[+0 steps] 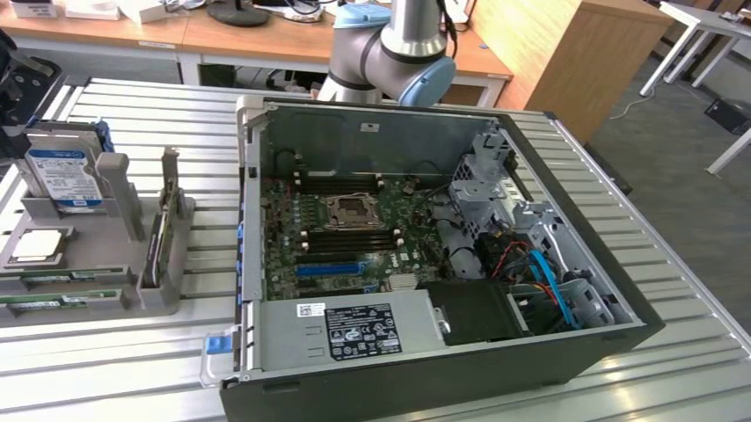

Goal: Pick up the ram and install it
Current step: 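Pick up the ram and move it above insertion slot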

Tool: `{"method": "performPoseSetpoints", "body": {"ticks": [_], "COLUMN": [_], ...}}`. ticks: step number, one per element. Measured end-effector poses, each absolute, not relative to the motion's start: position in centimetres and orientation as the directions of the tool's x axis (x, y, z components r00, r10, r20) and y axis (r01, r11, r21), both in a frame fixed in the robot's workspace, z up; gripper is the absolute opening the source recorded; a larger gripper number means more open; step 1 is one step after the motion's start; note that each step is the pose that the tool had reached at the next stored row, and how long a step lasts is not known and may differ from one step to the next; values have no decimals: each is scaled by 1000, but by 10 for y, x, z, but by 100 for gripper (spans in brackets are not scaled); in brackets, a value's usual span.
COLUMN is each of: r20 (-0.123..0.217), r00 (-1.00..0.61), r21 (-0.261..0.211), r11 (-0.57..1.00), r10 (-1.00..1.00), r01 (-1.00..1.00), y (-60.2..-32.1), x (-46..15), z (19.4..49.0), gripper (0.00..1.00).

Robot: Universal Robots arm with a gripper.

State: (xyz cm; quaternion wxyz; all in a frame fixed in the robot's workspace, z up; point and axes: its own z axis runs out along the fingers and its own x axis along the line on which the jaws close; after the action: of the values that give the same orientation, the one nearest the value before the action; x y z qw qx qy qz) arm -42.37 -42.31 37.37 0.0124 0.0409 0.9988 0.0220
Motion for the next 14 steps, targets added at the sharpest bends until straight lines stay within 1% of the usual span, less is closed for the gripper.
{"method": "performPoseSetpoints", "body": {"ticks": [14], "r20": [-23], "r00": [-1000], "r21": [44], "r11": [999], "r10": [-16], "r01": [-17], "y": [-423], "x": [-424], "z": [374], "gripper": [11]}}
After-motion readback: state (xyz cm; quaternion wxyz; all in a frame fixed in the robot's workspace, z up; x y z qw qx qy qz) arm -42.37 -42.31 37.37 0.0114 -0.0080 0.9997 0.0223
